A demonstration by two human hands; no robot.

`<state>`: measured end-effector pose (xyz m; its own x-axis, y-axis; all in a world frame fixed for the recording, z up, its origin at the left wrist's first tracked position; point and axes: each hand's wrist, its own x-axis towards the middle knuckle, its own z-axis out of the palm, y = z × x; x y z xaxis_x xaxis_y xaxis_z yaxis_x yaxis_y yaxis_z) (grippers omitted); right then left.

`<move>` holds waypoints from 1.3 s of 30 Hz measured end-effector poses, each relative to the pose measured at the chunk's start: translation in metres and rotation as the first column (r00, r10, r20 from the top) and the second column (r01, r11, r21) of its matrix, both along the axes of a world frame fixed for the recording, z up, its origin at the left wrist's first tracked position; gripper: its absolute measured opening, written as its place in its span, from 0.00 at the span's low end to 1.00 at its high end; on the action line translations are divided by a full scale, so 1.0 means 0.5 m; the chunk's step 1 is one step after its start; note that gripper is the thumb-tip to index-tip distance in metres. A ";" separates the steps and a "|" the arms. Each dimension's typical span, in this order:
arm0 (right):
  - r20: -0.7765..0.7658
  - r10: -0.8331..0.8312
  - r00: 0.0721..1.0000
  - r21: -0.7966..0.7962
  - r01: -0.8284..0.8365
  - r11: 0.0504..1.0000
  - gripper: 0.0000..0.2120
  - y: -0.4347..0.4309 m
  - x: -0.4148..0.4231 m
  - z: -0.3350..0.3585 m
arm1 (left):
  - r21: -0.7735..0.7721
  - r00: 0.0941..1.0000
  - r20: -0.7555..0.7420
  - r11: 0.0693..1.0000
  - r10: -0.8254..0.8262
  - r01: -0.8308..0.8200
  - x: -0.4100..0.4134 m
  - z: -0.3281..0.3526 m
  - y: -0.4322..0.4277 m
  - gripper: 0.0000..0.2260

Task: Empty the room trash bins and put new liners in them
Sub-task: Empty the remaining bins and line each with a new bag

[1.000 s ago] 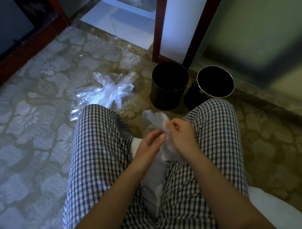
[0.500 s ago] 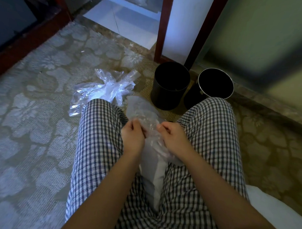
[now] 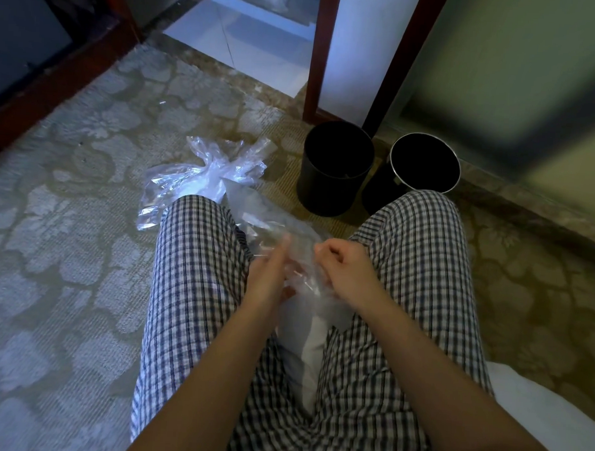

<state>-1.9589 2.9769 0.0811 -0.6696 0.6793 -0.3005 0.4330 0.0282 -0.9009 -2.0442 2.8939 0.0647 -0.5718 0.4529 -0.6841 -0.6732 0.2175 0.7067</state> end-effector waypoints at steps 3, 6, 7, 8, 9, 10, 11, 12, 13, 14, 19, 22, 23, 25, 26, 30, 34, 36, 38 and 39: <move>0.064 0.172 0.983 0.082 -0.176 0.981 0.11 -0.011 0.001 -0.009 | -0.064 0.993 -0.113 0.998 -0.013 0.006 0.005 0.007 0.013 0.13; 0.020 0.124 0.992 0.092 -0.125 0.988 0.12 -0.009 -0.002 -0.003 | -0.153 0.969 -0.246 0.987 0.008 -0.046 -0.008 0.006 0.018 0.14; -0.014 0.028 1.000 0.059 -0.027 0.998 0.12 -0.001 -0.004 0.004 | -0.171 0.961 -0.277 0.983 0.021 -0.071 -0.017 0.006 0.018 0.15; -0.025 -0.089 0.996 0.016 0.089 0.996 0.12 0.011 -0.005 0.009 | -0.182 0.954 -0.296 0.979 0.038 -0.096 -0.028 0.007 0.018 0.15; -0.008 -0.205 0.979 -0.029 0.205 0.978 0.12 0.024 -0.005 0.014 | -0.188 0.956 -0.291 0.977 0.045 -0.104 -0.041 0.008 0.016 0.14; 0.022 -0.302 0.953 -0.067 0.303 0.951 0.13 0.040 -0.003 0.016 | -0.198 0.960 -0.277 0.976 0.029 -0.086 -0.053 0.009 0.014 0.12; 0.044 -0.379 0.924 -0.103 0.381 0.919 0.13 0.055 0.000 0.017 | -0.220 0.964 -0.265 0.975 -0.020 -0.041 -0.064 0.007 0.009 0.09; 0.049 -0.443 0.895 -0.147 0.445 0.883 0.14 0.069 0.002 0.017 | -0.227 0.959 -0.276 0.974 -0.062 -0.003 -0.074 0.009 0.005 0.09; 0.043 -0.498 0.866 -0.199 0.495 0.845 0.14 0.082 0.003 0.017 | -0.217 0.947 -0.310 0.976 -0.083 0.014 -0.083 0.007 0.002 0.10; 0.030 -0.546 0.837 -0.257 0.535 0.805 0.14 0.092 0.003 0.018 | -0.187 0.941 -0.330 0.982 -0.070 0.008 -0.092 0.008 -0.001 0.11; -0.013 -0.763 0.647 -0.511 0.651 0.561 0.13 0.133 -0.007 0.028 | -0.183 0.955 -0.298 0.981 0.003 -0.060 -0.132 0.019 0.005 0.09; -0.017 -0.852 0.523 -0.623 0.661 0.418 0.13 0.159 -0.001 0.032 | -0.122 0.960 -0.273 0.988 0.059 -0.095 -0.155 0.029 0.002 0.10; -0.022 -0.871 0.491 -0.650 0.654 0.386 0.13 0.169 0.003 0.033 | -0.094 0.963 -0.260 0.990 0.076 -0.103 -0.164 0.028 -0.002 0.10; -0.033 -0.893 0.449 -0.685 0.640 0.347 0.14 0.193 0.007 0.036 | -0.048 0.972 -0.223 0.995 0.076 -0.089 -0.181 0.024 -0.011 0.10; -0.037 -0.901 0.432 -0.695 0.637 0.334 0.14 0.205 0.009 0.040 | -0.031 0.978 -0.198 0.997 0.069 -0.077 -0.187 0.024 -0.014 0.10; -0.052 -0.834 0.550 -0.660 0.608 0.442 0.07 0.224 0.019 0.063 | -0.034 0.978 -0.169 0.992 -0.125 0.121 -0.194 0.031 -0.022 0.07; 0.025 -0.601 0.799 -0.318 0.576 0.753 0.18 0.197 0.015 0.069 | 0.028 0.891 -0.281 0.925 -0.357 0.379 -0.188 0.039 -0.037 0.16; 0.073 -0.418 0.906 -0.033 0.421 0.907 0.25 0.168 0.007 0.068 | 0.035 0.856 -0.306 0.894 -0.416 0.447 -0.186 0.036 -0.040 0.24; 0.118 -0.236 0.965 0.144 0.218 0.965 0.32 0.141 -0.006 0.060 | 0.042 0.836 -0.303 0.871 -0.456 0.490 -0.184 0.037 -0.040 0.24; 0.131 -0.184 0.974 0.155 0.163 0.974 0.36 0.131 -0.016 0.052 | 0.046 0.835 -0.296 0.866 -0.463 0.497 -0.181 0.037 -0.038 0.21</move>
<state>-1.9668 3.0423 0.1072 -0.4947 0.8238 -0.2767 0.5673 0.0649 -0.8209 -2.1348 2.8749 0.0831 -0.4135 0.7844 -0.4622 -0.2876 0.3691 0.8837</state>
